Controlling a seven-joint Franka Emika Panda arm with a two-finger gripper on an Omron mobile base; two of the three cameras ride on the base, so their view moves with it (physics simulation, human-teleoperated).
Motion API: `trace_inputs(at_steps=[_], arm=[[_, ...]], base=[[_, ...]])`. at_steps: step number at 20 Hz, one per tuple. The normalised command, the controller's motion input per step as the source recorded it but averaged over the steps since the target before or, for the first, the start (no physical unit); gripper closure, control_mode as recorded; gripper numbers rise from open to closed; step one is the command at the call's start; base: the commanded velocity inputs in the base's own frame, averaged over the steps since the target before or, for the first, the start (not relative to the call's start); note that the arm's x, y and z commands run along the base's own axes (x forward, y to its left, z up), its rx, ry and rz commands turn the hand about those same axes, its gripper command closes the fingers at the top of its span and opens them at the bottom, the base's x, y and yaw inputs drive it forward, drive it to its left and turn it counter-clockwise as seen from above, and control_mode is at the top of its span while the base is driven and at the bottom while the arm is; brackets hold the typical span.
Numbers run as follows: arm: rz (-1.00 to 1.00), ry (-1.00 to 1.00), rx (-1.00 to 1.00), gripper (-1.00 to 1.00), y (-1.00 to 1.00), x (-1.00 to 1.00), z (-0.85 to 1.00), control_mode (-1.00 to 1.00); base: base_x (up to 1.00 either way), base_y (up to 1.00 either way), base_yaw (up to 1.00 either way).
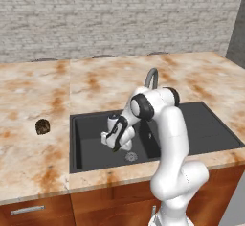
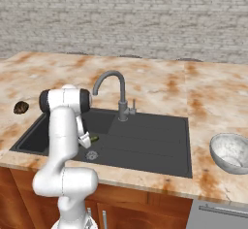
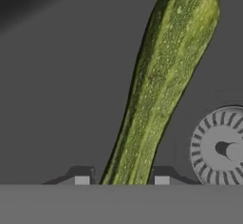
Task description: Pick the squash from the sink and place it in the bowl. Then pick the bowl and place it in the microwave. Then close the microwave door and press the start button.
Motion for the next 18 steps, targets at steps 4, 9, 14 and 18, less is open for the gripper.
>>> trace_inputs(at_steps=[4, 9, 14, 18], arm=[[0.0, 0.01, 0.0, 1.0, 0.0, -0.78, 1.0, -1.0], [0.0, 0.02, -0.01, 1.0, 0.0, -0.88, 1.0, -1.0], [0.0, 0.03, -0.05, 1.0, -0.01, -0.78, 1.0, -1.0], [0.0, 0.01, -0.01, 1.0, -0.25, -0.75, 1.0, -1.0]], base=[[0.0, 0.0, 0.0], [0.0, 0.0, 0.0], [0.0, 0.0, 0.0], [0.0, 0.0, 0.0]])
